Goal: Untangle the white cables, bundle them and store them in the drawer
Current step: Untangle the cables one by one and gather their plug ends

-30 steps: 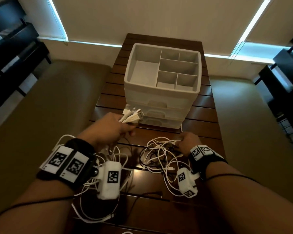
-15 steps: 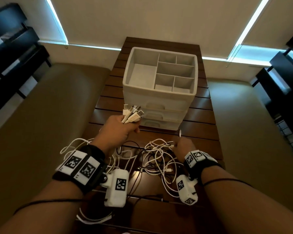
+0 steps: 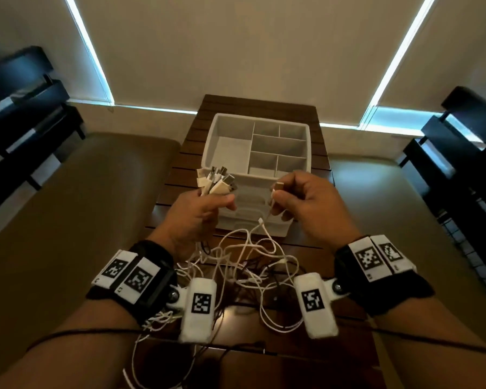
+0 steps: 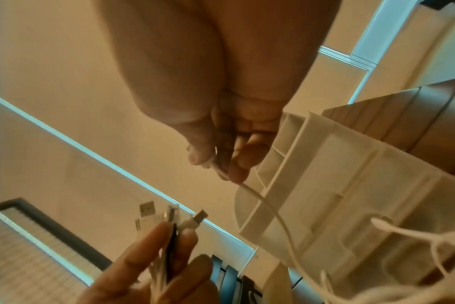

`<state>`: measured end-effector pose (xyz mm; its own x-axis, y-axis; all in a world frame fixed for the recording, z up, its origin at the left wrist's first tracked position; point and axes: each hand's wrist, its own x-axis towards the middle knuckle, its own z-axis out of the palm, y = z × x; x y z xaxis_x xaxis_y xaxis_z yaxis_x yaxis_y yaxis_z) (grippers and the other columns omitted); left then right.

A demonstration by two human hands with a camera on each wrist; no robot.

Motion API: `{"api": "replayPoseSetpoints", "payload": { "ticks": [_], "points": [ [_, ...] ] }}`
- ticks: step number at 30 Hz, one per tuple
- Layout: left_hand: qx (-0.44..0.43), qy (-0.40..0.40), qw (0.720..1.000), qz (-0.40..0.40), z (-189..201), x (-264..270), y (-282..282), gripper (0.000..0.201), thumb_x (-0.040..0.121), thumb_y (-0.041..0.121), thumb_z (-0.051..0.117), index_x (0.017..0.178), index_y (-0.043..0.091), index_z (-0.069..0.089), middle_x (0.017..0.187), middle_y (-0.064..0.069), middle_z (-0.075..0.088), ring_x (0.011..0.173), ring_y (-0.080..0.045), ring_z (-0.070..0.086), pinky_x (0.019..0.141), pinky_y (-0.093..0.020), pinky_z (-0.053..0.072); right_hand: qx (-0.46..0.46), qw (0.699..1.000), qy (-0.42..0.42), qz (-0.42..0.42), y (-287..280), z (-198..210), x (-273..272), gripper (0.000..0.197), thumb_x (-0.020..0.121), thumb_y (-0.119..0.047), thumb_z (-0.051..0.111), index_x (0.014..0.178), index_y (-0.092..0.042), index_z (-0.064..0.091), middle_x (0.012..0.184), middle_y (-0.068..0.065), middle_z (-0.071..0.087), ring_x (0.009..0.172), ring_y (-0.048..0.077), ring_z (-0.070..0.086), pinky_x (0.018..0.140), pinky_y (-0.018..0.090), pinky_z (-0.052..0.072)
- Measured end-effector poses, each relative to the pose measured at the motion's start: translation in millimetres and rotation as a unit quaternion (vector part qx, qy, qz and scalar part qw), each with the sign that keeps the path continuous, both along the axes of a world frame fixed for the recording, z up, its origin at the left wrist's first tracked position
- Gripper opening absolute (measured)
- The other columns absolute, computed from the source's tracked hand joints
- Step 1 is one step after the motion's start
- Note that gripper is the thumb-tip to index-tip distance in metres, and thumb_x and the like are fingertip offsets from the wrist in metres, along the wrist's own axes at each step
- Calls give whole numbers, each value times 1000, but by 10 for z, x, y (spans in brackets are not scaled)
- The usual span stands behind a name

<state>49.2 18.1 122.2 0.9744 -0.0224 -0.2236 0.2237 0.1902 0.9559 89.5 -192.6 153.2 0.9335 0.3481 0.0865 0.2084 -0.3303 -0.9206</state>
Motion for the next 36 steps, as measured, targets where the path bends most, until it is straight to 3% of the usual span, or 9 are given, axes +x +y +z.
{"api": "replayPoseSetpoints", "payload": {
  "ticks": [5,7,10,15,20,24,28,31,36],
  "points": [
    [-4,-5,1000,-2,109,19,-127,14,91,21,60,91,11,69,50,8,30,39,-7,24,36,-19,17,-46,994,-92,-27,23,121,-15,5,84,-16,70,84,-20,66,76,-3,69,70,8,65,65,19,51],
    [2,-4,1000,-5,113,18,-194,14,93,22,59,93,16,71,52,6,30,40,-7,24,36,-19,20,-55,995,-77,-13,68,151,-63,5,84,-18,71,81,-19,67,74,-1,70,69,8,67,65,24,54],
    [0,-7,1000,-11,102,5,-314,17,94,21,59,80,23,69,54,2,29,41,-8,24,37,-19,20,-18,998,-53,-28,146,142,-131,8,82,-15,72,77,-17,68,74,1,70,70,15,68,64,30,57],
    [-12,-13,999,-46,97,-38,-389,12,96,23,55,94,12,59,51,6,31,40,-6,25,37,-18,22,56,995,-23,-77,220,67,-162,6,81,-11,74,77,-13,70,71,1,70,61,8,65,55,16,48],
    [1,-18,999,-40,93,-24,-406,19,96,26,54,85,11,60,52,6,34,44,-7,27,42,-20,22,92,991,-16,-99,226,21,-165,9,79,-19,75,83,-17,67,75,-1,69,68,7,65,58,15,48],
    [-73,-7,997,-2,129,30,-449,23,97,29,51,81,13,55,52,5,43,42,-6,34,37,-17,29,128,984,127,18,210,-168,-245,40,80,-31,67,114,-15,52,98,0,68,90,9,67,68,19,50],
    [-63,-1,998,14,138,45,-449,27,98,33,49,80,14,54,45,4,40,40,-9,36,40,-19,35,134,975,143,107,240,-327,-265,16,93,-7,55,109,-5,52,88,-2,69,83,8,68,69,18,51],
    [8,-21,998,60,138,41,-431,30,101,29,47,76,14,52,50,2,41,48,-10,39,49,-25,34,99,984,117,91,264,-342,-212,5,94,-7,54,98,-6,56,76,2,64,73,14,62,70,28,50],
    [22,-47,990,130,118,112,-316,38,101,30,47,65,18,53,58,0,48,52,-13,41,51,-29,37,69,978,131,149,336,-317,-243,5,96,-6,52,92,-5,54,63,7,54,57,14,55,58,26,48]
  ]
}}
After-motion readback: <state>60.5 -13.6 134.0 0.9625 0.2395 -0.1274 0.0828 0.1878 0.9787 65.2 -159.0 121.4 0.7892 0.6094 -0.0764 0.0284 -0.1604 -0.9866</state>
